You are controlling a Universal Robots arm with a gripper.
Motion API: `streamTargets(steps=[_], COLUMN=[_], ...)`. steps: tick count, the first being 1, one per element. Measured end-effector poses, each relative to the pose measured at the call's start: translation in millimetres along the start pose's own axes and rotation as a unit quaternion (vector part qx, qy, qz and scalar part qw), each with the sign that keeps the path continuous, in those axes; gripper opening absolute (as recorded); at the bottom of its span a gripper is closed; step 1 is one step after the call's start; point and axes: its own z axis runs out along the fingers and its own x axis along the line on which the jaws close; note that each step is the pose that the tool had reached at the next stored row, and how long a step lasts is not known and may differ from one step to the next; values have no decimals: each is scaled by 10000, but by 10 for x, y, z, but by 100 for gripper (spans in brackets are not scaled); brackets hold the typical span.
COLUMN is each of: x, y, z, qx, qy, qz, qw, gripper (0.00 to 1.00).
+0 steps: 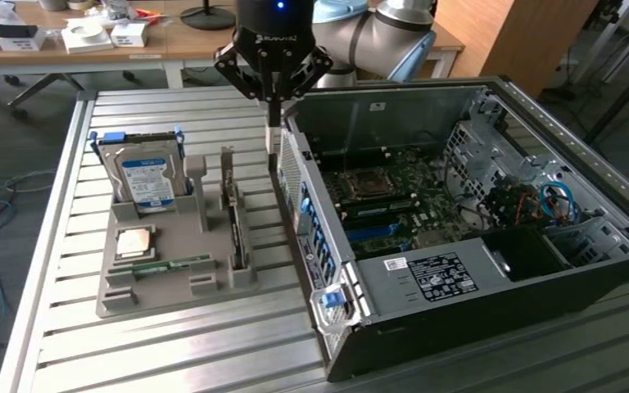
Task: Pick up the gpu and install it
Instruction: 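Reach for the gpu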
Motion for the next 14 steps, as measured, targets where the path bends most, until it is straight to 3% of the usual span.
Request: streamTargets(steps=[14], x=[257], y=[-20], z=[-2], qx=[1], qy=[0], qz=[10], qw=[10000], gripper=[11])
